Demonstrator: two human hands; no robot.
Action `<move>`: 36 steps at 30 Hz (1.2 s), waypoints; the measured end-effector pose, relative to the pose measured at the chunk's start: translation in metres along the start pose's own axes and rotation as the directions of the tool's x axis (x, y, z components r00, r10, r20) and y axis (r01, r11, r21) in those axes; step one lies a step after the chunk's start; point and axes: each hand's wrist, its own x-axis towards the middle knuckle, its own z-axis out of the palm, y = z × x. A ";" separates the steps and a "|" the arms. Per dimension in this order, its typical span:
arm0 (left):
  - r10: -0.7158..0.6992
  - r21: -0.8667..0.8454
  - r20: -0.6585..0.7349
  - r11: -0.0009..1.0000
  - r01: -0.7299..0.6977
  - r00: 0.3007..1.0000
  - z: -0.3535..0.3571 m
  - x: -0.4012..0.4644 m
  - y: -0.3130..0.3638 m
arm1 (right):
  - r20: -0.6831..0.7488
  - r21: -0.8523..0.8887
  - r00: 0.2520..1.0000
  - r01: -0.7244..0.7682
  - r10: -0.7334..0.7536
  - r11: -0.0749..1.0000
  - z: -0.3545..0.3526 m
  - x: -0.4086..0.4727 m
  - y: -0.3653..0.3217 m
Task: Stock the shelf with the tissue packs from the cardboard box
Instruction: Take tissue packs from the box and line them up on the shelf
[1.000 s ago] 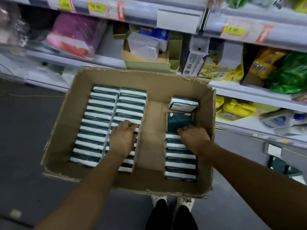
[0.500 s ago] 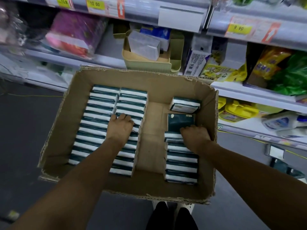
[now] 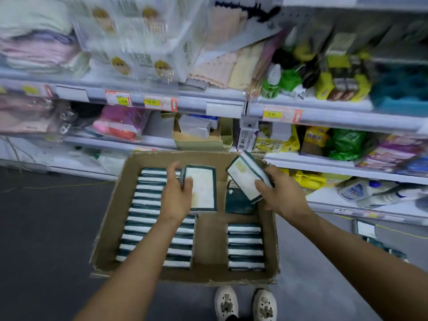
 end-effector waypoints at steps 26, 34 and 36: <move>0.503 -0.474 0.079 0.779 -0.412 0.861 0.165 -0.172 0.394 | -0.157 0.943 0.944 0.055 0.292 0.329 -0.343 -0.126 0.103; 0.520 -0.398 0.040 0.791 -0.464 0.853 0.233 -0.212 0.460 | -0.354 0.924 0.848 0.253 0.394 0.286 -0.462 -0.138 0.191; 0.534 -0.377 0.058 0.794 -0.477 0.844 0.239 -0.216 0.475 | -0.433 0.876 0.803 0.268 0.410 0.400 -0.489 -0.140 0.210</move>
